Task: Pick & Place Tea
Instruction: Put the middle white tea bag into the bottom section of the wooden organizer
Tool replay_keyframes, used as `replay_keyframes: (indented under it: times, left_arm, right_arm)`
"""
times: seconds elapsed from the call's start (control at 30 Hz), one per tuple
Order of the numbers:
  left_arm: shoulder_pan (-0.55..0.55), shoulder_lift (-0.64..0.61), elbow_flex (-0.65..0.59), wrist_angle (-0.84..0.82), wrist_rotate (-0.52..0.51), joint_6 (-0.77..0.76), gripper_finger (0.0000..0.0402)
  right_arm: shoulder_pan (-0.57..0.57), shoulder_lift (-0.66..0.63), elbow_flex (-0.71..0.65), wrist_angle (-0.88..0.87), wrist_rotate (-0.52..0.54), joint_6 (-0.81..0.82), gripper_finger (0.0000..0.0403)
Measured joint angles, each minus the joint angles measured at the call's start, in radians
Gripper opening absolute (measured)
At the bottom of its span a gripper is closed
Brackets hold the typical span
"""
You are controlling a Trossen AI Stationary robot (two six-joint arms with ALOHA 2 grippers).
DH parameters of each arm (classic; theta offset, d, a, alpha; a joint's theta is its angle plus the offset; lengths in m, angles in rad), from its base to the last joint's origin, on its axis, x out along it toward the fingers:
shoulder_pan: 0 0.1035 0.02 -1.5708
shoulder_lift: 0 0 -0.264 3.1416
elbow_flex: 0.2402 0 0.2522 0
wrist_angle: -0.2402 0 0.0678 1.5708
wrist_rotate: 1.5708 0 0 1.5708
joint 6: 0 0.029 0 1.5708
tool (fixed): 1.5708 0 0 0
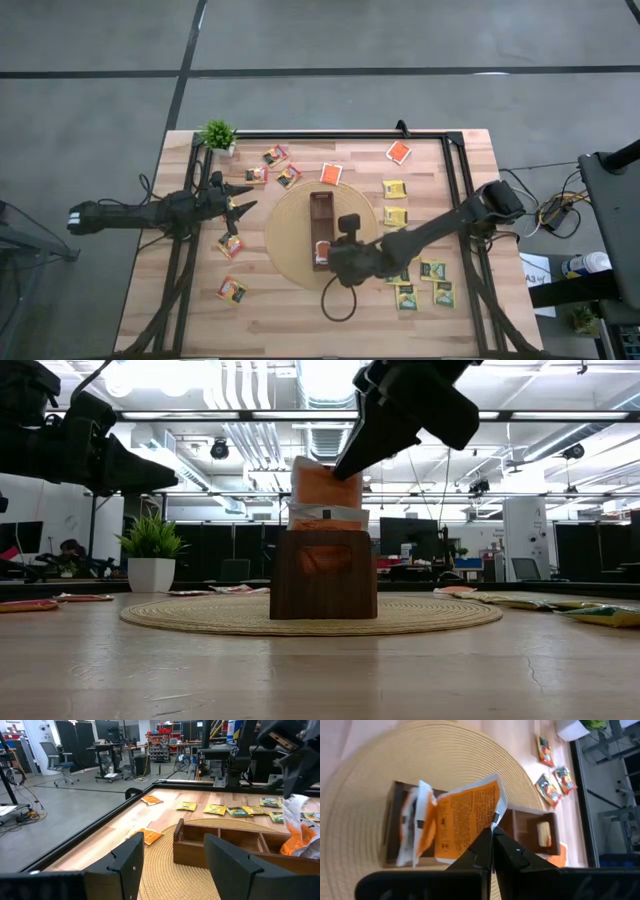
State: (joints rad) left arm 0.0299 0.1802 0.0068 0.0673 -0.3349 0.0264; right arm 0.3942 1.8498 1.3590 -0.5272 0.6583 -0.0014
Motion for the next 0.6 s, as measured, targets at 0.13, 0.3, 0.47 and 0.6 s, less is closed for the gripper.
replay_keyframes:
  times: [0.13, 0.3, 0.47, 0.6]
  left_arm:
    - [0.001, 0.0, 0.0, 0.0, 0.0, 0.0, 0.0202]
    - [0.001, 0.0, 0.0, 0.0, 0.0, 0.0, 0.0202]
    - [0.001, 0.0, 0.0, 0.0, 0.0, 0.0, 0.0202]
    - [0.001, 0.0, 0.0, 0.0, 0.0, 0.0, 0.0202]
  right_arm:
    - [0.008, 0.015, 0.01, 0.0, 0.0, 0.003, 0.0008]
    - [0.009, 0.016, 0.003, -0.001, -0.004, 0.032, 0.0008]
    - [0.021, 0.016, 0.003, -0.001, -0.041, 0.029, 0.0008]
    - [0.021, 0.016, 0.002, 0.001, -0.06, 0.035, 0.0008]
